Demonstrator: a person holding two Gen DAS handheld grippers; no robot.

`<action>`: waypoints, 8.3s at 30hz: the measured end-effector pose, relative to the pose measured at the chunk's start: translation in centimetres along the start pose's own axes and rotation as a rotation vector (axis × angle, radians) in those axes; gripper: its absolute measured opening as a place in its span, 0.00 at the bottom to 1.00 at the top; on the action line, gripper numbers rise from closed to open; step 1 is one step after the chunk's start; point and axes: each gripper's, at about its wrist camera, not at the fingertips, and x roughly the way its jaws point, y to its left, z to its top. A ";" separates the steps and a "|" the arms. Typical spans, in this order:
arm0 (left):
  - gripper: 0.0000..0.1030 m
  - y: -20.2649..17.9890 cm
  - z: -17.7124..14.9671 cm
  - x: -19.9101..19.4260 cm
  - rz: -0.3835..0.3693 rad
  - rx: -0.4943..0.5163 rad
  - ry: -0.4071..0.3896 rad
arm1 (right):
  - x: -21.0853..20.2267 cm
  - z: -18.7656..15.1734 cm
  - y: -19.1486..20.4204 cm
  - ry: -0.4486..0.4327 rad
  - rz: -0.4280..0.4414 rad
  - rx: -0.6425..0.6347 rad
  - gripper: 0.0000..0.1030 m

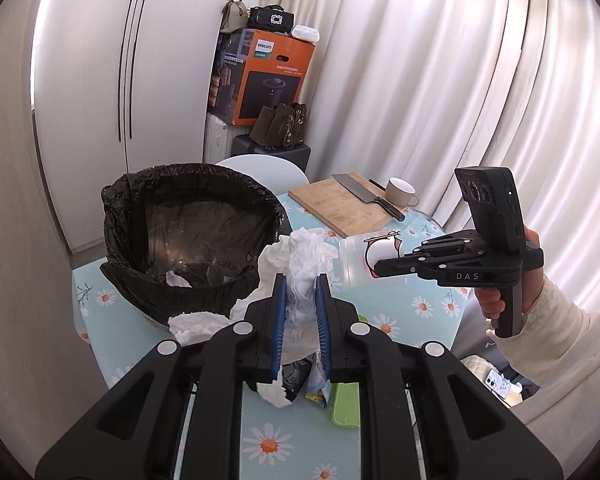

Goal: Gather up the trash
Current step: 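Lift the tissue and clear cup over the bin and release both, then withdraw both tools and move them toward the black wrapped object and green tray, then grasp the black wrapped object with the left tool while the right tool grasps the green tray, then carry the black object and green tray over the bin and release both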

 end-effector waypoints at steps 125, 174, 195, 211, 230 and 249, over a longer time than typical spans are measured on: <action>0.96 1.6 -15.9 22.0 -0.060 0.405 0.426 | 13.1 -18.6 1.0 0.467 -0.476 0.271 0.94; 0.61 2.7 -16.6 16.3 0.185 -0.060 0.519 | 6.9 -15.3 -2.6 0.377 -0.244 0.396 0.04; 0.61 0.0 -14.4 9.3 0.377 -0.188 0.433 | 0.3 -9.7 -9.3 0.193 -0.252 0.385 0.04; 0.61 -4.1 -11.0 4.4 0.495 -0.212 0.341 | -4.7 -4.2 -6.9 0.010 -0.157 0.212 0.04; 0.61 -2.7 -5.0 3.8 0.456 -0.192 0.254 | -5.7 3.3 -4.8 -0.113 -0.198 0.064 0.04; 0.72 4.2 5.9 8.3 0.336 -0.123 0.177 | -0.7 16.1 -1.4 -0.186 -0.078 -0.047 0.04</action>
